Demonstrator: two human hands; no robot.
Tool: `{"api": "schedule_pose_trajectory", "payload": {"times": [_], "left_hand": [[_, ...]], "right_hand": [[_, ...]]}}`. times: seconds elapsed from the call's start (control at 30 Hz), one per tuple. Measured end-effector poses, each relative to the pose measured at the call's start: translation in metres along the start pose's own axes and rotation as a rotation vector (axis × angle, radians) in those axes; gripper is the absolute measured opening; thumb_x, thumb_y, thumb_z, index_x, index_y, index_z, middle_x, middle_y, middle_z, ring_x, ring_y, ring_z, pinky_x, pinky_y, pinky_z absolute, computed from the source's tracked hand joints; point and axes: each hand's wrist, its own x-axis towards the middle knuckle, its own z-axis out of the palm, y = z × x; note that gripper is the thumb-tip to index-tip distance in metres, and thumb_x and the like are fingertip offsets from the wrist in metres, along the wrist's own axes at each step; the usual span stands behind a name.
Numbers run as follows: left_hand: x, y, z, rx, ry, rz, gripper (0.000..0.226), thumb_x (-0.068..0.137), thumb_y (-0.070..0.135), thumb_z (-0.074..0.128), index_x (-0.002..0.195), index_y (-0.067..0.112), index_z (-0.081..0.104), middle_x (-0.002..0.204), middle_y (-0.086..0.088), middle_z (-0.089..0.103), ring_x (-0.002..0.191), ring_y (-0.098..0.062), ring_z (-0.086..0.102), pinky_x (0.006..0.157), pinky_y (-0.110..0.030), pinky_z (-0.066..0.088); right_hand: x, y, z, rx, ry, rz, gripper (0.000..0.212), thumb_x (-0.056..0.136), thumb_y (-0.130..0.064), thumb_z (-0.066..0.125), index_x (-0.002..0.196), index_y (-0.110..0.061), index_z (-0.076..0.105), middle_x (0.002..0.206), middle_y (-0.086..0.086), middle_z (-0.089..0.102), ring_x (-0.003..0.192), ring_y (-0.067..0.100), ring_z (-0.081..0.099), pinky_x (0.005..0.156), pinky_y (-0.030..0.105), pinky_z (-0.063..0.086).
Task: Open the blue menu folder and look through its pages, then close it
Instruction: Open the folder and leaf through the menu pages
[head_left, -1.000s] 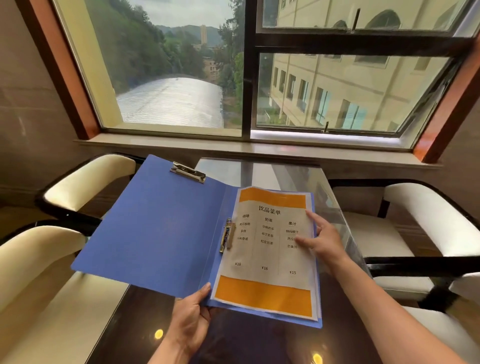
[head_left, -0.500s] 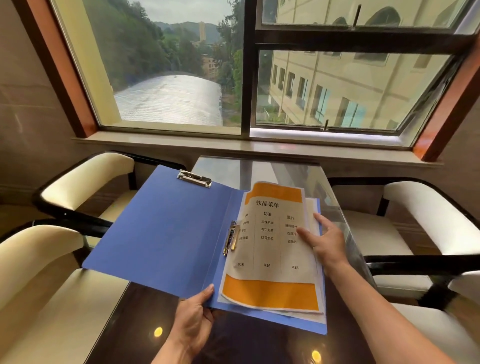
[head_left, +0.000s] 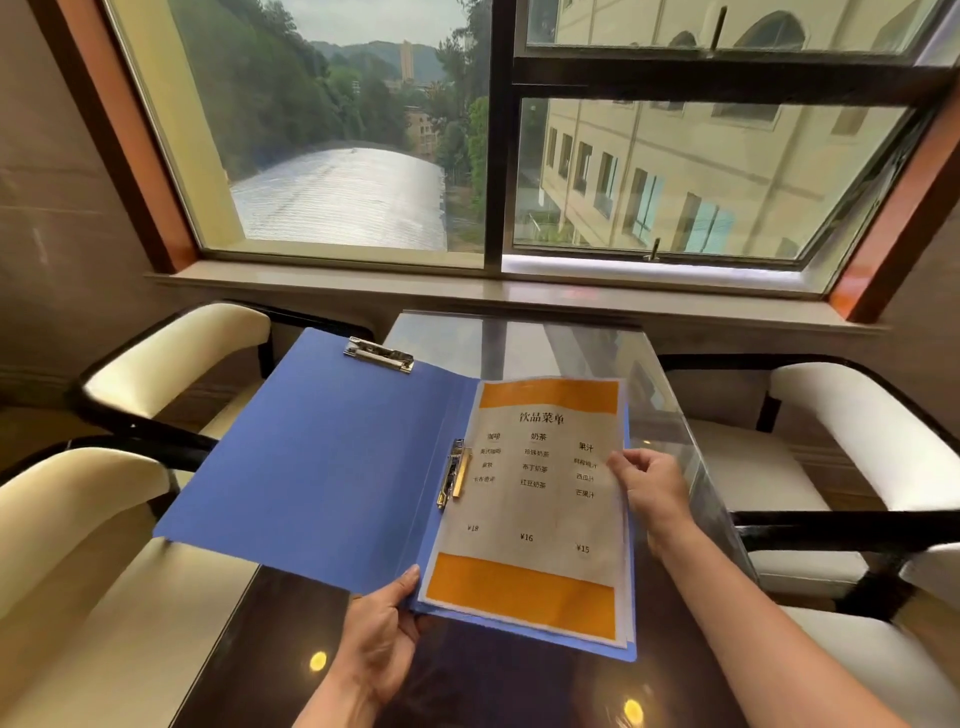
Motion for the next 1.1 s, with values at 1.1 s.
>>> {"api": "schedule_pose_trajectory", "payload": {"times": [1.1], "left_hand": [[-0.012,-0.003,0.001,-0.021,0.015,0.009,0.026,0.097,0.009,0.052,0.102,-0.012,0.067,0.1,-0.028,0.073,0.084,-0.036,0.072,0.074,-0.047,0.061]], "right_hand": [[-0.028,-0.028,0.002,-0.044,-0.045,-0.129,0.044,0.1,-0.047,0.047,0.081,-0.011,0.061,0.079,0.01,0.068,0.079,0.031,0.066,0.064,0.037,0.051]]}}
